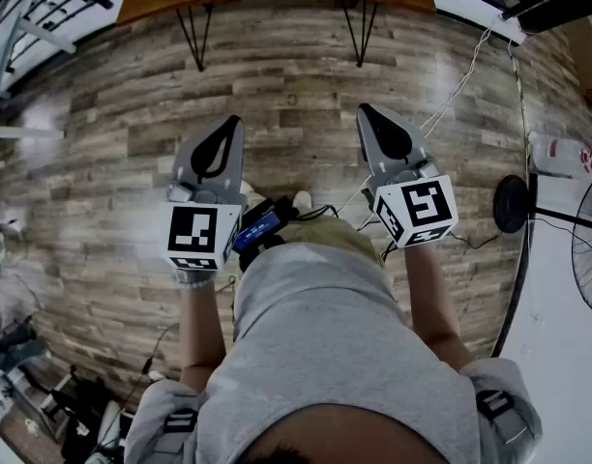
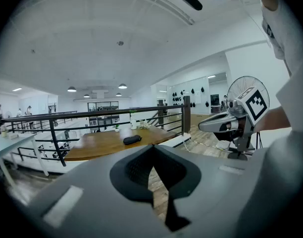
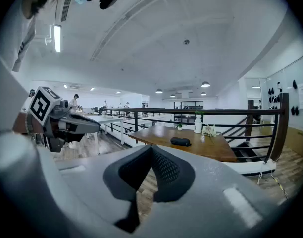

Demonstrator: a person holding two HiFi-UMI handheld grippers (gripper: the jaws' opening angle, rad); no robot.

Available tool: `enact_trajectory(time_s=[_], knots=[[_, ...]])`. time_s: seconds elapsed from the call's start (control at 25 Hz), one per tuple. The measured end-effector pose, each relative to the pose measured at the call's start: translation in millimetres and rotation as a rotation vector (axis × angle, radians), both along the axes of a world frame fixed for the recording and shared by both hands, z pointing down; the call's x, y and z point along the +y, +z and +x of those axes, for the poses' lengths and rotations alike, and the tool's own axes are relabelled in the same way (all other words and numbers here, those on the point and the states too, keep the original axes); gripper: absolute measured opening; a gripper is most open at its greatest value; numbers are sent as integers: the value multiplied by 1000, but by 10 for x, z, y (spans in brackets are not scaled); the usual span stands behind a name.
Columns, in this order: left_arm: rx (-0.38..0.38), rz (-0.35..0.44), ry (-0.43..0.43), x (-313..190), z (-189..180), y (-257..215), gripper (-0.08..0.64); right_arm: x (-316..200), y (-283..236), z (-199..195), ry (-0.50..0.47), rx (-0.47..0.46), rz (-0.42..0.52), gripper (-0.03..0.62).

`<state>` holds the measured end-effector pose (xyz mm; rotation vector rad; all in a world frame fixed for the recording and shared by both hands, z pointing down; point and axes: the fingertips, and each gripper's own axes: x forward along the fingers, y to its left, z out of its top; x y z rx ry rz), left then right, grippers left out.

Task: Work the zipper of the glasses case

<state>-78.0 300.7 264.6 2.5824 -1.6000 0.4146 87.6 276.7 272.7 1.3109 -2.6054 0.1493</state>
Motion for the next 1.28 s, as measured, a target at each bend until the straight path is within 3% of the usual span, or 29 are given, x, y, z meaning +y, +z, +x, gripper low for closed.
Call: enact_trajectory(time_s=[0.56, 0.88, 0.96, 1.04, 1.28], knots=[[-2, -3, -11, -4, -19, 3, 12, -21, -11, -25, -11, -1, 2, 0], [24, -15, -30, -27, -26, 1, 6, -30, -68, -11, 5, -73, -7, 2], [34, -25, -31, -28, -11, 10, 51, -32, -78, 4, 11, -77, -5, 5], [38, -27, -27, -25, 24, 8, 90, -29, -89, 21, 8, -83, -2, 79], [32, -28, -22, -58, 71, 16, 94, -77, -70, 63, 11, -88, -6, 106]])
